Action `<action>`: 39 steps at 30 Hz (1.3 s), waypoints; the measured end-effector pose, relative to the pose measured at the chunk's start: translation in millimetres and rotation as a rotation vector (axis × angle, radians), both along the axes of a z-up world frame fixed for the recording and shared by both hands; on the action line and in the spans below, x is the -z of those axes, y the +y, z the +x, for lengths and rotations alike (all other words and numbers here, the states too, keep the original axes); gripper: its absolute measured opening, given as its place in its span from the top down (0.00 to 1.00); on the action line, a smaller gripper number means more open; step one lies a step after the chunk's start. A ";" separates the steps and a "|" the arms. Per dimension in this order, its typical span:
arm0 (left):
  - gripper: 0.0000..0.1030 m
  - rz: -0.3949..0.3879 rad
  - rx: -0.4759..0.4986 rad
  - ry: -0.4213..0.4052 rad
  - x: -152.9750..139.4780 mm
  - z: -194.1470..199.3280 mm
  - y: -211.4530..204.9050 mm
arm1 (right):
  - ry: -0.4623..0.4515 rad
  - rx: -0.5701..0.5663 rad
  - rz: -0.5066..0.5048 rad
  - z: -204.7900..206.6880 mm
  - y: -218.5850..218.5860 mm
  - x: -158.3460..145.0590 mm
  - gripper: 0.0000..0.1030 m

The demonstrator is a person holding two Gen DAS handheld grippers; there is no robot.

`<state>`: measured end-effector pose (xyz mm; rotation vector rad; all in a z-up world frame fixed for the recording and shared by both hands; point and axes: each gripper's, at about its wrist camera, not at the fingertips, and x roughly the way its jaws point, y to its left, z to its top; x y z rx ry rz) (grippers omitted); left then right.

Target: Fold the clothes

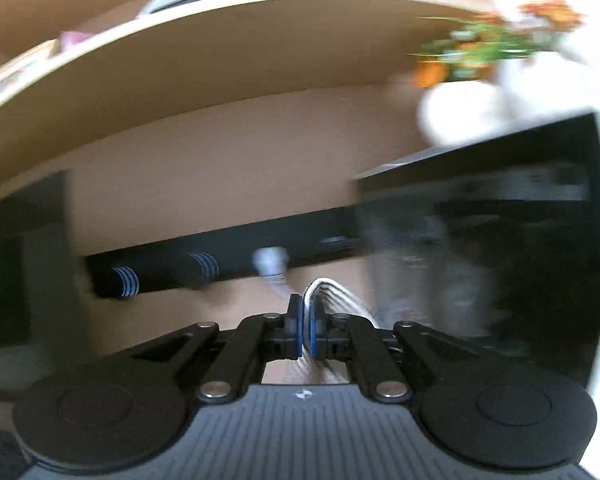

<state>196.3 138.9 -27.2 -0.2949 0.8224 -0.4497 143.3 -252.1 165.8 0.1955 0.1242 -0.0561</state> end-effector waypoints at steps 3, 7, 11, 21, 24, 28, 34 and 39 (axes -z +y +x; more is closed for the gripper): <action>0.00 -0.025 -0.007 -0.011 0.0 -6.2 7.2 | 0.077 -0.114 0.016 19.0 28.3 4.2 0.97; 0.00 -0.035 -0.034 -0.021 -1.3 -18.1 19.8 | 0.179 -0.215 0.013 48.5 72.5 25.9 0.97; 0.00 -0.016 -0.068 -0.028 -0.3 -31.5 35.2 | 0.236 -0.290 -0.028 70.4 118.6 41.7 0.97; 0.00 0.146 -0.157 -0.042 7.6 -40.5 61.3 | 0.213 -0.365 -0.088 79.4 149.8 46.4 0.63; 0.00 0.267 -0.123 -0.072 12.4 -43.2 55.8 | 0.233 -0.346 -0.078 82.4 135.6 51.0 0.60; 0.00 0.365 -0.052 -0.139 12.6 -53.4 49.5 | 0.336 -0.393 -0.072 63.6 129.7 71.5 0.58; 0.01 0.354 -0.215 -0.090 2.0 -45.8 86.2 | 0.865 -0.665 0.277 40.7 178.2 189.5 0.58; 0.01 0.318 -0.335 -0.079 -14.7 -45.7 121.8 | 1.103 -0.621 0.599 39.8 205.3 249.3 0.58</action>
